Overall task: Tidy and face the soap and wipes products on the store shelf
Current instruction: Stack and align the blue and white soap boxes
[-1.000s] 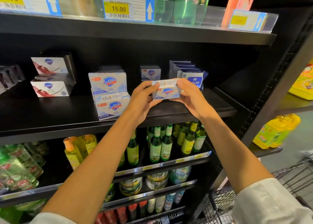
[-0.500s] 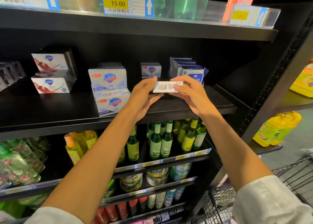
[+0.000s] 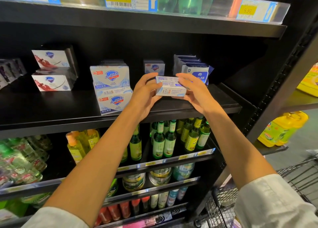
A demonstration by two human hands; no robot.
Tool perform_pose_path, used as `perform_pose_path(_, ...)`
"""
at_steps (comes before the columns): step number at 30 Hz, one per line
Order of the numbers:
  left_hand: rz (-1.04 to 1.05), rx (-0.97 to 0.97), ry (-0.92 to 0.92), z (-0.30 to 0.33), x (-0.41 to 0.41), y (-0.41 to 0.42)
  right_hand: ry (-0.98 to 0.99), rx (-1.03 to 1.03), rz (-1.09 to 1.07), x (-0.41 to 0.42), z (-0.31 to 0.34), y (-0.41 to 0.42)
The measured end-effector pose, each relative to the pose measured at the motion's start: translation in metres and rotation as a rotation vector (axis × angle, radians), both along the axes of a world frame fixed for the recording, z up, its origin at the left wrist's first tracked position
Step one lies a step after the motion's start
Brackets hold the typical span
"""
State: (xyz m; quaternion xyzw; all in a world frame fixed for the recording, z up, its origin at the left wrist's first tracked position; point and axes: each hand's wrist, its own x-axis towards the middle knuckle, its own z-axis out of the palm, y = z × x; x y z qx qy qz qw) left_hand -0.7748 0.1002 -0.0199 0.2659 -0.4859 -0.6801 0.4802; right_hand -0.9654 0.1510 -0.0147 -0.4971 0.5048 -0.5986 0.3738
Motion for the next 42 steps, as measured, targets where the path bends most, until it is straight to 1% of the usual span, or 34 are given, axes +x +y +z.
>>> perform_pose_path(6,-0.034,-0.019,-0.018,0.0,0.001,0.001,-0.013,-0.037,0.071,-0.005,0.0,0.006)
perform_pose_path(10,-0.037,0.0,-0.038,0.001,0.0,0.002,-0.012,-0.097,0.043,-0.006,-0.002,0.006)
perform_pose_path(17,-0.029,-0.026,-0.1,0.0,-0.004,0.0,0.092,-0.139,0.009,-0.007,-0.005,0.005)
perform_pose_path(20,-0.016,-0.05,-0.103,-0.002,-0.004,0.0,0.061,-0.137,0.019,-0.007,-0.003,0.005)
perform_pose_path(23,-0.012,-0.077,-0.117,-0.003,-0.004,-0.001,0.023,-0.092,-0.011,-0.003,-0.002,0.002)
perform_pose_path(28,-0.018,-0.114,-0.108,-0.004,-0.003,-0.001,-0.108,-0.032,-0.044,0.003,0.0,-0.001)
perform_pose_path(32,-0.048,-0.113,-0.088,-0.002,-0.001,0.001,-0.068,-0.051,-0.041,0.001,-0.001,-0.002)
perform_pose_path(35,-0.05,-0.076,-0.076,-0.002,-0.001,0.001,-0.016,-0.086,-0.024,-0.002,-0.003,0.0)
perform_pose_path(37,-0.057,-0.05,-0.085,-0.002,-0.002,0.0,0.022,-0.107,-0.024,-0.003,-0.004,0.001)
perform_pose_path(42,-0.066,-0.053,-0.115,-0.004,-0.004,-0.003,0.063,-0.138,-0.001,-0.004,-0.006,-0.001)
